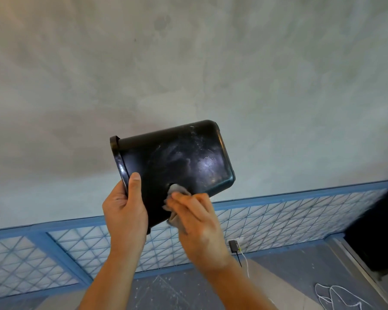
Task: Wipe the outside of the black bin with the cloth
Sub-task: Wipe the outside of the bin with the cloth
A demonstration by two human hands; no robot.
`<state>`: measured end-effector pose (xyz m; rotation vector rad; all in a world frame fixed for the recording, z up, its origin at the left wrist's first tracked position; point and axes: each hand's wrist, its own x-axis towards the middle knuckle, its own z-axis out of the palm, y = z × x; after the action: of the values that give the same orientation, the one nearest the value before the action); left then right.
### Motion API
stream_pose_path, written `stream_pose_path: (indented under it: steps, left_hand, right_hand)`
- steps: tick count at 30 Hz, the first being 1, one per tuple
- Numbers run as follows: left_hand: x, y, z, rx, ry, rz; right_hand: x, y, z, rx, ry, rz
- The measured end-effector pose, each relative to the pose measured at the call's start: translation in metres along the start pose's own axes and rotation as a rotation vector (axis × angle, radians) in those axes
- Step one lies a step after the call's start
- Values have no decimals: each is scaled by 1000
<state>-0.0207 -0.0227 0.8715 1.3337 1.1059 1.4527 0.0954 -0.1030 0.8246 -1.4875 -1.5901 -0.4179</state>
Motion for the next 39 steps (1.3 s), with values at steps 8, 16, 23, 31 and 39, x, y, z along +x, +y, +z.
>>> stream_pose_path:
  steps: [8,16,23,31,39]
  left_hand:
    - [-9,2,15,-5,-23,20]
    - [-18,6,39,19,4,23]
    - [-39,12,79,50,30,29]
    - [-70,13,138,8,59,-4]
    - [-95,18,182,54,110,-52]
  right_hand:
    - [-6,5,-6,-18,44,28]
    - [0,60,-48,-22,166,214]
    - [-7,104,-76,1,86,164]
    - [-18,131,-105,59,-23,0]
    - [-20,185,-137,92,78,104]
